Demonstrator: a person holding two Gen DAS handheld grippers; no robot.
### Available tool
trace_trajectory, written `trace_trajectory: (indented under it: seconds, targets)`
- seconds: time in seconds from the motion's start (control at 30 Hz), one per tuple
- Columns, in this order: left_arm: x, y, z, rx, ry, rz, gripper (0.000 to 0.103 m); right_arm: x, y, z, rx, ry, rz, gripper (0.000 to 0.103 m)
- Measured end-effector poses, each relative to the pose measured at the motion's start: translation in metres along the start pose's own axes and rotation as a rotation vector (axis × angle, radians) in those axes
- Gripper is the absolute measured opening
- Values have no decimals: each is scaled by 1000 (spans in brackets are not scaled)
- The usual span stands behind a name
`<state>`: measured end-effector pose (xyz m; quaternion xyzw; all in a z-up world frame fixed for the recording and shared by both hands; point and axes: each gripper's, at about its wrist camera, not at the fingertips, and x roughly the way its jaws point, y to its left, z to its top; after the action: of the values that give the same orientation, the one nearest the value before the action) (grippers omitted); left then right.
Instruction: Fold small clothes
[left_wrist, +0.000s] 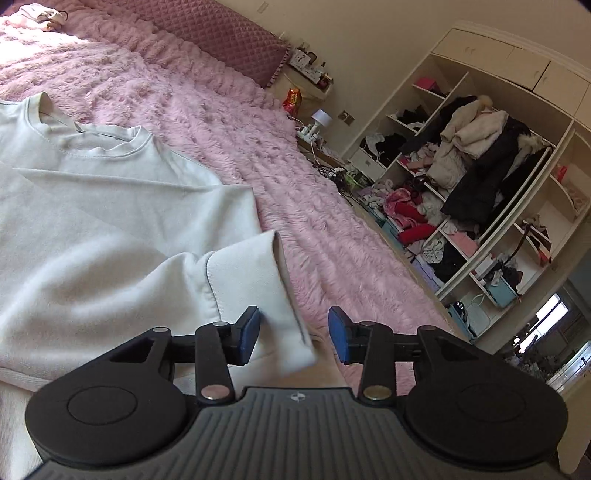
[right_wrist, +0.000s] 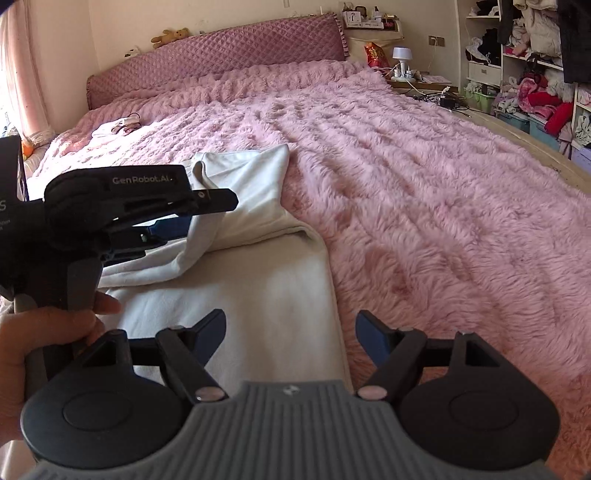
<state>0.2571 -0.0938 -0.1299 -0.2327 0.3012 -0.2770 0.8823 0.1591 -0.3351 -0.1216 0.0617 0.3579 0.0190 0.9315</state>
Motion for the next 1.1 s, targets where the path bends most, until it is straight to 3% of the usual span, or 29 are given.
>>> trace_trajectory:
  seconds: [0.07, 0.13, 0.2, 0.3, 0.43, 0.57, 0.67, 0.8, 0.93, 1.1]
  targets:
    - [-23, -9, 4, 47, -32, -28, 48, -1, -4, 3, 19, -17, -7, 73]
    - [-47, -9, 11, 85, -64, -35, 58, -3, -6, 5, 48, -43, -3, 73]
    - [-72, -4, 21, 134, -76, 2, 60, -3, -6, 9, 76, -67, 32, 72]
    - [-112, 18, 34, 217, -67, 110, 61, 6, 1, 21, 87, -106, 74, 66]
    - [-165, 63, 44, 297, -26, 325, 63, 25, 8, 39, 130, -162, 114, 61]
    - [-202, 105, 44, 355, 24, 518, 63, 57, 11, 54, 210, -109, 137, 59]
    - [-210, 134, 42, 399, 83, 602, 63, 80, 11, 54, 274, -42, 137, 59]
    - [-207, 149, 36, 434, 121, 640, 63, 99, 9, 46, 350, 13, 144, 60]
    - [-195, 154, 32, 580, 166, 672, 63, 101, 12, 43, 349, 19, 141, 60]
    - [-176, 154, 19, 783, 238, 699, 60, 104, 20, 45, 294, 40, 141, 37]
